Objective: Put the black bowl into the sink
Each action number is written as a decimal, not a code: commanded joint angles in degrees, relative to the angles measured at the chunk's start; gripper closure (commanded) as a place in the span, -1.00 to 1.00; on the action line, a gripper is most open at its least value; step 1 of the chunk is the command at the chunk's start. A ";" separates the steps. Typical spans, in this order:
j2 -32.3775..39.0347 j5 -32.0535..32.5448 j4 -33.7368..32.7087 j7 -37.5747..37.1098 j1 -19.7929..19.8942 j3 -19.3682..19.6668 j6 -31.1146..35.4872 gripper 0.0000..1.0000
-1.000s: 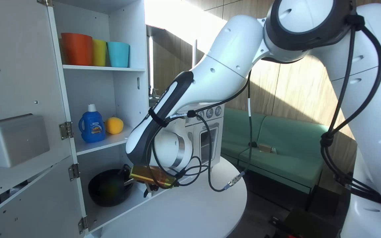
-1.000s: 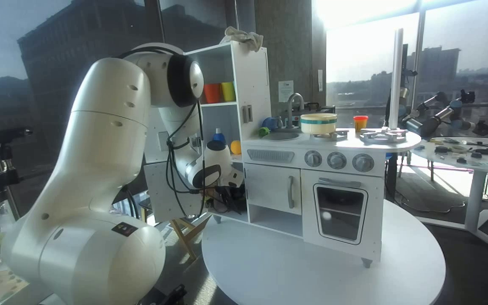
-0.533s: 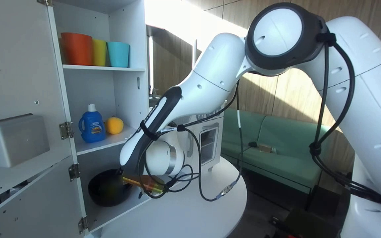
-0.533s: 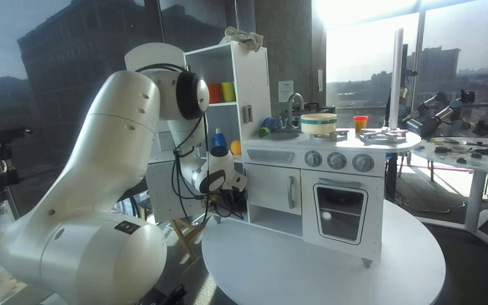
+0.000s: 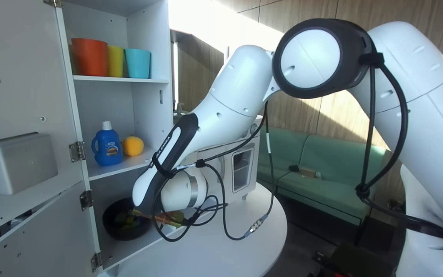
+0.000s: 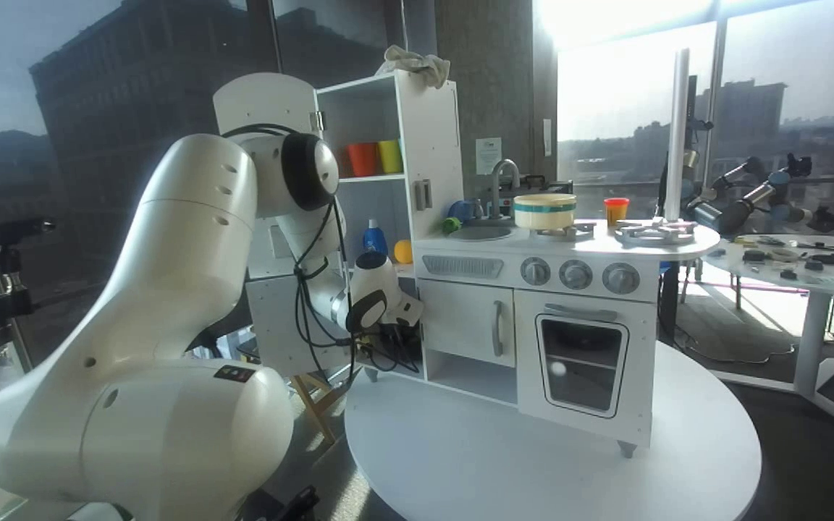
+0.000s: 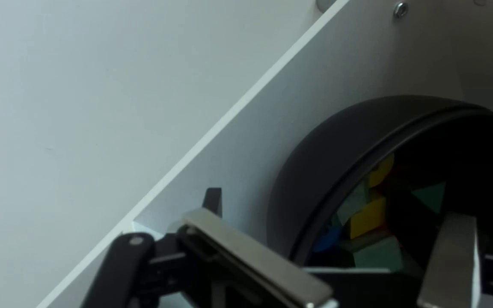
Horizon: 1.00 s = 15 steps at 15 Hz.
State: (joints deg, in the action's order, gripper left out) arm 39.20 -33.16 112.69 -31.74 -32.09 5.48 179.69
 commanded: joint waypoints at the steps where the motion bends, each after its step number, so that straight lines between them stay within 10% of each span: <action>1: 2.27 0.67 -2.96 -4.97 -6.55 6.52 -4.17 -0.48; 10: -1.77 16.79 -0.86 -19.03 -13.59 11.56 -14.93 0.84; 15: -6.93 25.46 1.37 -25.83 -13.22 11.78 -23.83 0.83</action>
State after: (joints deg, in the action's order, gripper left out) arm 37.03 -12.69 111.58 -53.71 -45.04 17.72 161.08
